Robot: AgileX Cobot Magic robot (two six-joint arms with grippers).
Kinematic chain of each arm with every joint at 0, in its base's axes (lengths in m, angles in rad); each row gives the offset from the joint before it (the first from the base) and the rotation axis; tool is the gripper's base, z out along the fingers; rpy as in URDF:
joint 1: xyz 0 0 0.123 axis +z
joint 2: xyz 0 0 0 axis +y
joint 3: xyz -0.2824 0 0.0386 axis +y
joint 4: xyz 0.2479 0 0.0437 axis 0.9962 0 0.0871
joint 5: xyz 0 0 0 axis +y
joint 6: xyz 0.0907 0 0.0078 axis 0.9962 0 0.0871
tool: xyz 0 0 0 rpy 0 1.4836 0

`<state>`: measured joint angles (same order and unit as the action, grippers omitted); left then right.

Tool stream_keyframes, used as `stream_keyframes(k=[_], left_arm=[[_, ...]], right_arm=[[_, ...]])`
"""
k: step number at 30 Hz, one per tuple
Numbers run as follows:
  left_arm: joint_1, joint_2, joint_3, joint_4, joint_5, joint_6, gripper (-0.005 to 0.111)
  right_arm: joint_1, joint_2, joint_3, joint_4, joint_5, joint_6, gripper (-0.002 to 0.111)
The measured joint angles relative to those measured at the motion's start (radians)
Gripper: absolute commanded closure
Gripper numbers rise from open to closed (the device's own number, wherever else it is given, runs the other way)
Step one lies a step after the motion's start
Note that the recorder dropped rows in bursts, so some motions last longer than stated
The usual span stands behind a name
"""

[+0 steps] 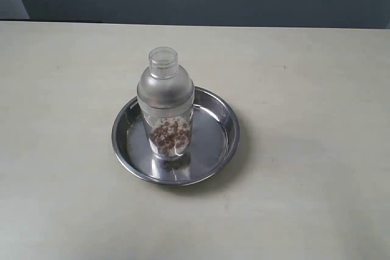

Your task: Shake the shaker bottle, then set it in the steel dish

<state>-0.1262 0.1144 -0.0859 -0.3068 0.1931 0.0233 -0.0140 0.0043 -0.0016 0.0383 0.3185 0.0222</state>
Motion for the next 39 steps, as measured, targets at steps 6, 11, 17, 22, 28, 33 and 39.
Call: stream_keyframes(k=[6, 11, 17, 22, 28, 33, 39], left_arm=[[0.054, -0.103, 0.043, 0.007, 0.106, 0.000, 0.106], [0.066, -0.109, 0.054, 0.025, 0.163, -0.002, 0.106], [0.066, -0.109, 0.081, 0.051, 0.167, -0.004, 0.106], [0.066, -0.109, 0.081, 0.079, 0.111, -0.004, 0.106], [0.066, -0.109, 0.081, 0.100, 0.044, -0.004, 0.106], [0.066, -0.109, 0.081, 0.115, 0.044, -0.004, 0.106], [0.066, -0.109, 0.081, 0.121, 0.044, -0.004, 0.106]], right_arm=[[0.000, 0.000, 0.000, 0.000, 0.000, 0.000, 0.109], [0.000, 0.000, 0.000, 0.000, 0.000, -0.002, 0.109], [0.000, 0.000, 0.000, 0.000, 0.000, -0.002, 0.109], [0.000, 0.000, 0.000, 0.000, 0.000, -0.002, 0.109], [0.000, 0.000, 0.000, 0.000, 0.000, -0.002, 0.109], [0.000, 0.000, 0.000, 0.000, 0.000, -0.002, 0.109], [0.000, 0.000, 0.000, 0.000, 0.000, -0.002, 0.109]])
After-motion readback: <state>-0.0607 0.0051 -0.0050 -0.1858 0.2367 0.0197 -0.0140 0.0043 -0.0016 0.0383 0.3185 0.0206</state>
